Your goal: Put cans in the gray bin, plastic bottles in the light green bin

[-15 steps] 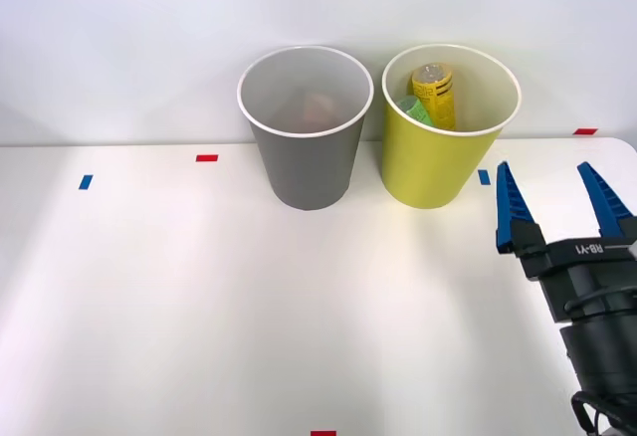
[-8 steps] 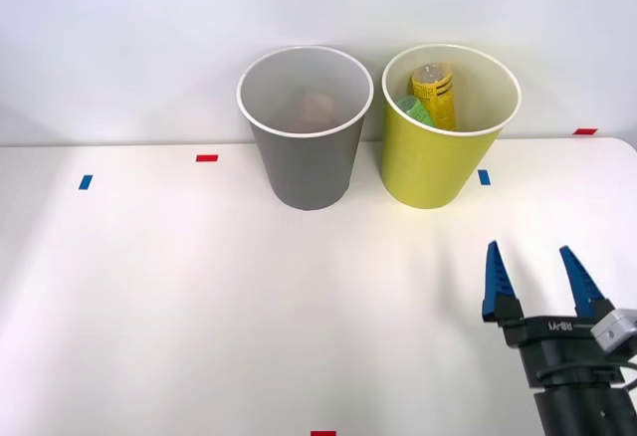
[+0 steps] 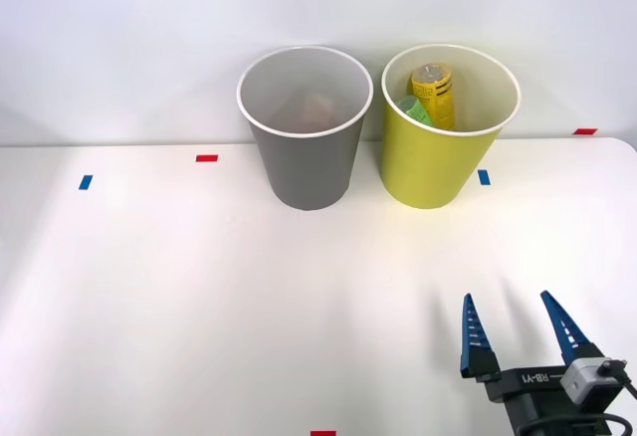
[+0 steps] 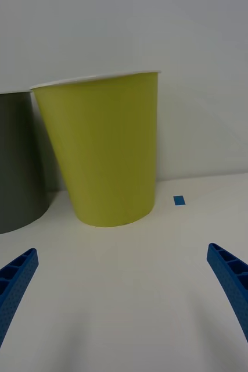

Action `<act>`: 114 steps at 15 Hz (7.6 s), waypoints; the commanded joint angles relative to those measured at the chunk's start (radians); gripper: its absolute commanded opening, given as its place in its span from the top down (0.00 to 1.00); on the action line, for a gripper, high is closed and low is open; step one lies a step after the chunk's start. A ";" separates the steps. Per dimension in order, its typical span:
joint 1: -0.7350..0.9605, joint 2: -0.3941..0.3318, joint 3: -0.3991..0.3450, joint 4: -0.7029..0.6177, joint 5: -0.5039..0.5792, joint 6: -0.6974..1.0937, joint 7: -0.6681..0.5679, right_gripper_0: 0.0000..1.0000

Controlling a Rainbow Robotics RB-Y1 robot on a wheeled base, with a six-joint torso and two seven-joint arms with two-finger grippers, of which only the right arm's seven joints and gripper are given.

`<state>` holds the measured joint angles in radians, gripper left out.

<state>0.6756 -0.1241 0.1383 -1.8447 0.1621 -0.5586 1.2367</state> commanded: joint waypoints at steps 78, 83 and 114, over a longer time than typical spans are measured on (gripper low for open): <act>0.220 -0.055 0.141 0.131 -0.202 -0.227 0.280 0.00; 0.220 -0.055 0.141 0.131 -0.202 -0.227 0.280 0.00; 0.220 -0.055 0.141 0.131 -0.202 -0.227 0.280 0.00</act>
<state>0.8959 -0.1795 0.2792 -1.7135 -0.0399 -0.7854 1.5171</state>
